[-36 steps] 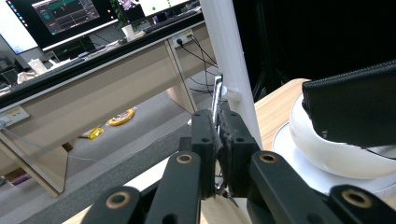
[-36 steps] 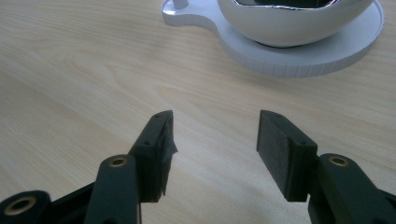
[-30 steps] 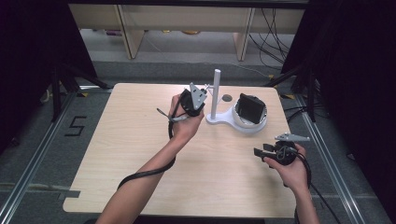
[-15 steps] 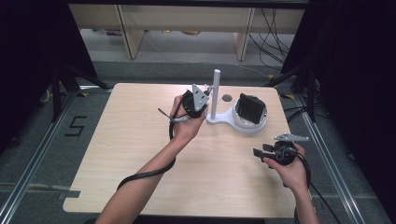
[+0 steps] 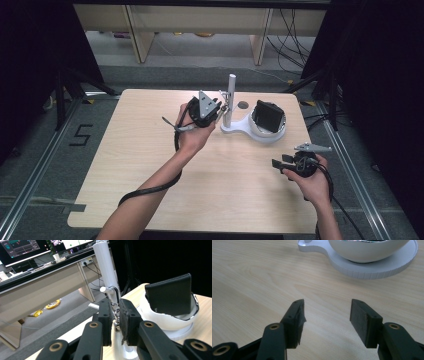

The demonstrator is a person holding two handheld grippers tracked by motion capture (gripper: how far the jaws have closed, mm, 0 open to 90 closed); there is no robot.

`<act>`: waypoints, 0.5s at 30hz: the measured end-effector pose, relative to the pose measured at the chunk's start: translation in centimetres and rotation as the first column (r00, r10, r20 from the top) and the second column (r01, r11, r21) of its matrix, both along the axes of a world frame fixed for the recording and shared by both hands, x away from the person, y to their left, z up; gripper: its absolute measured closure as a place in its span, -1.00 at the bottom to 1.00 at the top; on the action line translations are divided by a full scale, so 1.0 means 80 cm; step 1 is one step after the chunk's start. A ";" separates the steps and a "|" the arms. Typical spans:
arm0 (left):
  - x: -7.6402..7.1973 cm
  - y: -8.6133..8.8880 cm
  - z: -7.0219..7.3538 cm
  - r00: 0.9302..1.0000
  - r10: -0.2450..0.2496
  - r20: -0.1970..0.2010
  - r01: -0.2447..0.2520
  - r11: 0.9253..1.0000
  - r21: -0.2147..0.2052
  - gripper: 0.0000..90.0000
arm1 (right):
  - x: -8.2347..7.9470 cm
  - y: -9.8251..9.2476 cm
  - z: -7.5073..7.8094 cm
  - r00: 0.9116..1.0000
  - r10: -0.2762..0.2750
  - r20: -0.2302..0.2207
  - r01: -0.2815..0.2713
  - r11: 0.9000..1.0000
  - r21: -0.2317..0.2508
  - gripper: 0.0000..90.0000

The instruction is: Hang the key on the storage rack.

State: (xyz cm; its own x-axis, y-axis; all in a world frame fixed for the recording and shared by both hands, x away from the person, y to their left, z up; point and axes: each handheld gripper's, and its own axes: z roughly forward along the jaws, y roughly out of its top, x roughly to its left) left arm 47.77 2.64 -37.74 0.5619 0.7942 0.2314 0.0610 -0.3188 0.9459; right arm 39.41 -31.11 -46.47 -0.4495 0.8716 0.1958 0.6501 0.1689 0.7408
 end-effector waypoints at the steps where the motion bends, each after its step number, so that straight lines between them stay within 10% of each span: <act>1: -0.002 0.004 0.000 1.000 -0.001 -0.004 0.001 1.000 -0.006 0.71 | 0.000 -0.001 0.001 1.000 0.002 0.001 -0.002 1.000 -0.007 0.03; 15: -0.033 0.071 0.000 1.000 -0.006 -0.028 0.006 1.000 -0.004 0.40 | 0.003 0.001 -0.004 0.999 0.033 0.011 -0.033 0.999 0.001 0.03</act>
State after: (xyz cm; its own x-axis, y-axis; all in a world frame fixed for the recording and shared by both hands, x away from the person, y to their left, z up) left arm 45.16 8.29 -37.76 0.5730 0.7917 0.2119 0.0860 -0.3152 0.9451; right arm 39.64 -31.06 -46.82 -0.4801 0.8560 0.1915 0.6361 0.1895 0.7479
